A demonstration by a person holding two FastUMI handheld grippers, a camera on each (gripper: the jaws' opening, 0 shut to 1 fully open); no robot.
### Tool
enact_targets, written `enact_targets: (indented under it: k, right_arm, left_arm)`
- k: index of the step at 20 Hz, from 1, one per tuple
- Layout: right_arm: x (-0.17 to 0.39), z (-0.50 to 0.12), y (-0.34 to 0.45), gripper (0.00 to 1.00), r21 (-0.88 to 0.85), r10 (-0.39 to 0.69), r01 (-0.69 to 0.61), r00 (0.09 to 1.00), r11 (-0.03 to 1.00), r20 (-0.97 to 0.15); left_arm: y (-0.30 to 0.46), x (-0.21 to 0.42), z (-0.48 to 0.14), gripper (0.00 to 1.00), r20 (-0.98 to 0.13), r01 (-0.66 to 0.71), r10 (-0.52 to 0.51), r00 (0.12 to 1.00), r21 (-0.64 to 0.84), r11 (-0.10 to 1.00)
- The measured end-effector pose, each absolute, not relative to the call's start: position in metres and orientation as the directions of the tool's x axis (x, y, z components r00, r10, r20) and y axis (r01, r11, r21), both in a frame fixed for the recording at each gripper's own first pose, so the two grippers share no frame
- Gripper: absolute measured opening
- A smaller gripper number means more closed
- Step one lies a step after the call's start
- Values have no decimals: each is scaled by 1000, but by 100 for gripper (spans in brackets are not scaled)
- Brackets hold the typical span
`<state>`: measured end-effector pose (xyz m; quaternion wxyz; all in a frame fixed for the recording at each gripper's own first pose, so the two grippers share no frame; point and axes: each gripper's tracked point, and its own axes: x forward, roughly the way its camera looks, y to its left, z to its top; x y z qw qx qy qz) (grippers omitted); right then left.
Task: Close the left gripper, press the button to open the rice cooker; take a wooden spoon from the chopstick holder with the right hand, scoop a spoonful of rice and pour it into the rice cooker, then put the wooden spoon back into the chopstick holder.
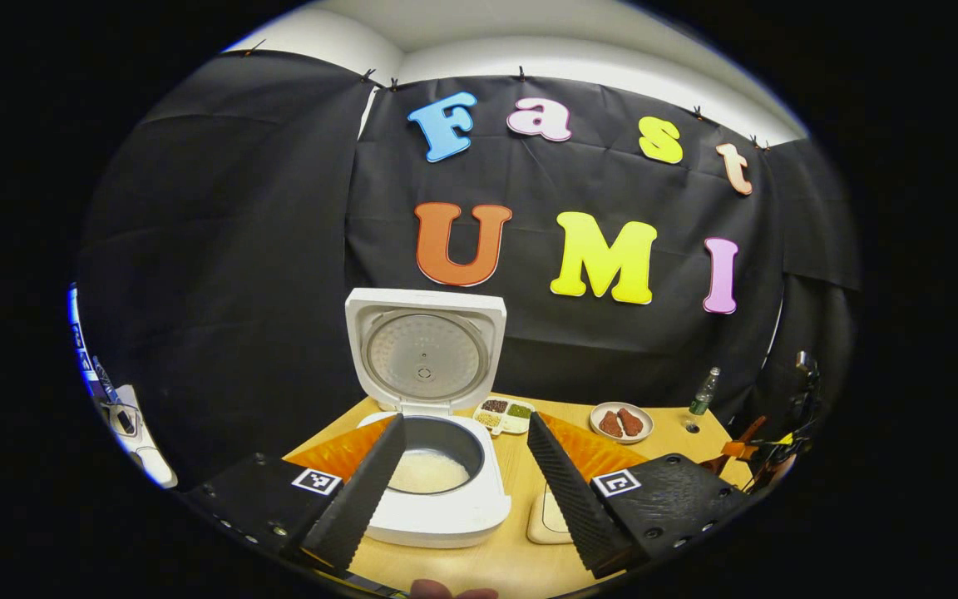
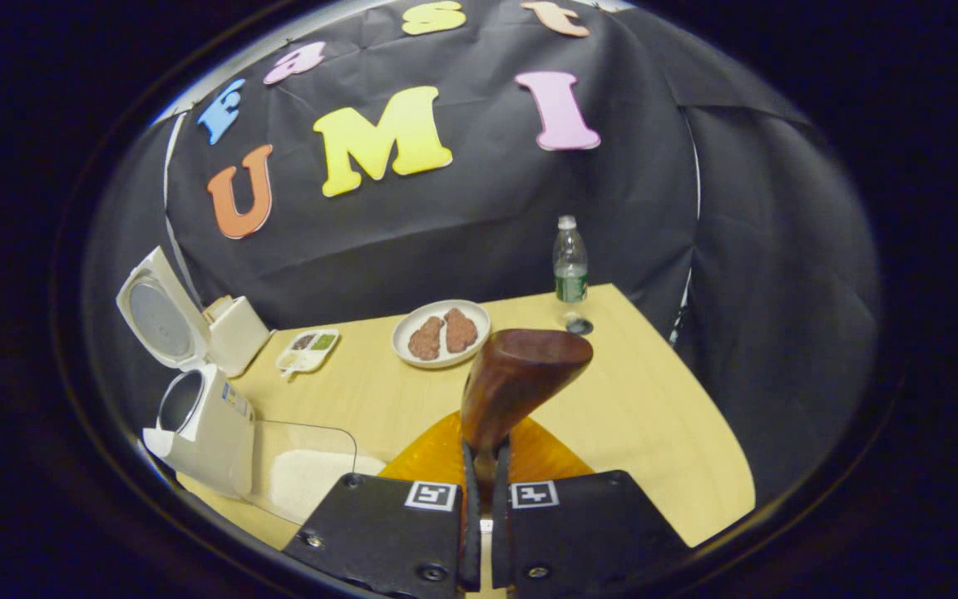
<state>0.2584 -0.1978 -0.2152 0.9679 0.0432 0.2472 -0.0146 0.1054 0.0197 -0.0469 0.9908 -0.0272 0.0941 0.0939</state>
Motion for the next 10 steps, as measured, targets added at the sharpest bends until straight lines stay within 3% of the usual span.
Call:
enact_targets:
  k: [6,10]
  right_arm:
    - [241,-149,-117,10,39,70,-59,918,997,-391]
    - [234,-152,-54,10,35,125,-121,918,992,-377]
  left_arm:
    - [59,95,-35,94,-124,-147,148,981,15,989]
    - [83,83,-31,94,-113,-134,133,985,-1,991]
